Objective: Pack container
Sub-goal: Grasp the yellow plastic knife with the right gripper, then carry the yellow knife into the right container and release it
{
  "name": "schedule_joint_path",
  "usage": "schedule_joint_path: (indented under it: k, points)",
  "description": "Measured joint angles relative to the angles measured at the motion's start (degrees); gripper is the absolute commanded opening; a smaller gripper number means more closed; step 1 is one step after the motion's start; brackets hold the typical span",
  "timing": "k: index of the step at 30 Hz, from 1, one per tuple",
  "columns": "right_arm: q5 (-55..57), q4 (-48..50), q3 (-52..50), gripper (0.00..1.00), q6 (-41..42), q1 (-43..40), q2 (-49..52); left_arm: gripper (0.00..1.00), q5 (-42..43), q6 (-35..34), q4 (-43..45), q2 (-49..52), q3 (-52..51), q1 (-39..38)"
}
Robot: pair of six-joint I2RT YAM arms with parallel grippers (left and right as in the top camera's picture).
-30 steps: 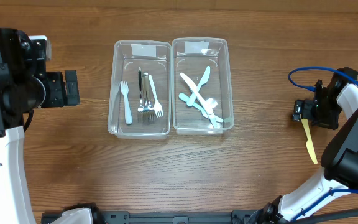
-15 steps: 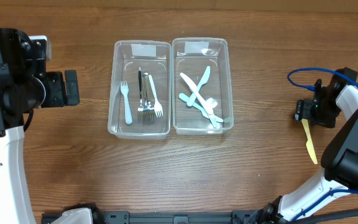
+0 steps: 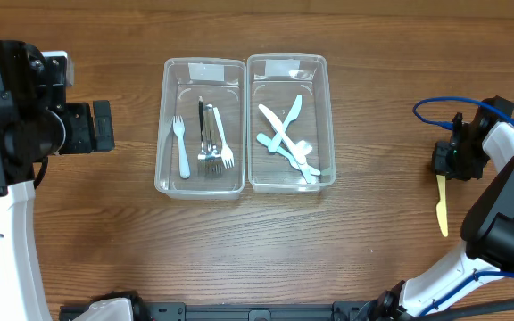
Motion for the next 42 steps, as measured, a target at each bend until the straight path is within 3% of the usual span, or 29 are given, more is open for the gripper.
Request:
schedule_joint_path:
  k: [13,16,31,38,42]
  points:
    - [-0.5,0.3,0.0,0.13,0.2,0.0,0.0,1.00,0.0,0.0,0.0,0.0,0.0,0.0]
    - [-0.5,0.4,0.0,0.05,0.2,-0.1,0.0,1.00,0.0,0.0,0.0,0.0,0.0,0.0]
    - [-3.2,-3.2,4.7,0.04,5.3,1.6,-0.2,1.00,0.0,0.0,0.0,0.0,0.0,0.0]
    - [-3.6,-13.3,17.5,0.04,10.9,15.0,-8.2,1.00,0.0,0.0,0.0,0.0,0.0,0.0]
    - [-2.5,-17.6,28.8,0.04,16.4,31.6,-11.3,1.00,0.0,0.0,0.0,0.0,0.0,0.0]
